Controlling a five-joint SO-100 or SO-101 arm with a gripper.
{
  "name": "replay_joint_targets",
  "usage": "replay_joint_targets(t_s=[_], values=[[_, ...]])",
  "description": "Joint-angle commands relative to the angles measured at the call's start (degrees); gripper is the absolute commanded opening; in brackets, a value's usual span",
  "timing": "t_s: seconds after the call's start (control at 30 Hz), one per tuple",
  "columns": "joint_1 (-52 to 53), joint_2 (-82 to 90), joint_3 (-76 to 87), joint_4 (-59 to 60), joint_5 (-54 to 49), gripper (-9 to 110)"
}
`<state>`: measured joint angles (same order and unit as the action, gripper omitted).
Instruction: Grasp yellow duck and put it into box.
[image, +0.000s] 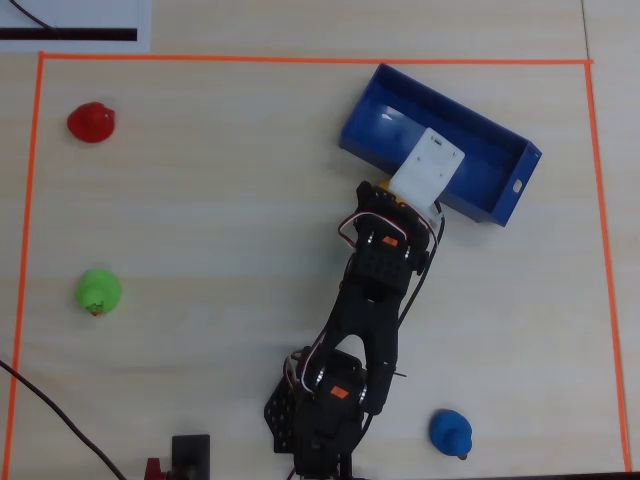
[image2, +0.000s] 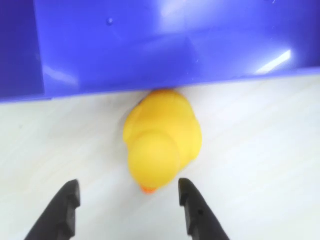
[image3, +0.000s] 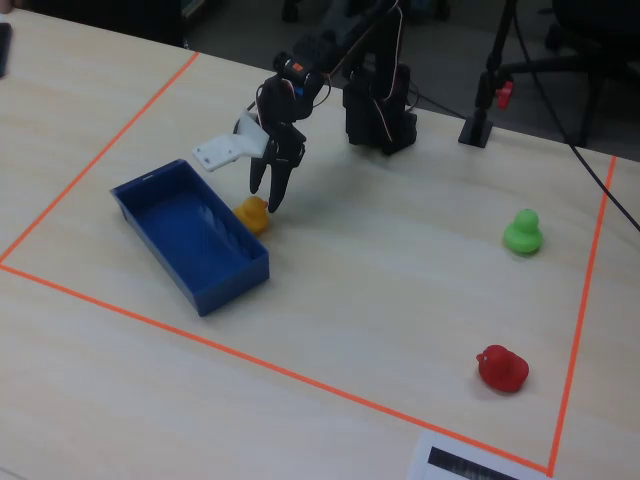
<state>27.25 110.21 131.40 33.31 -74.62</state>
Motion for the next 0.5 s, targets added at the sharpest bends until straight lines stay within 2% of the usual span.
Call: replay_joint_targets(t_s=[0.0,0.47], values=[[1.1,-3.5,-5.0,-2.7,-0.9,27],[2.4,-14.0,-6.9,-6.5,-1.0,27]])
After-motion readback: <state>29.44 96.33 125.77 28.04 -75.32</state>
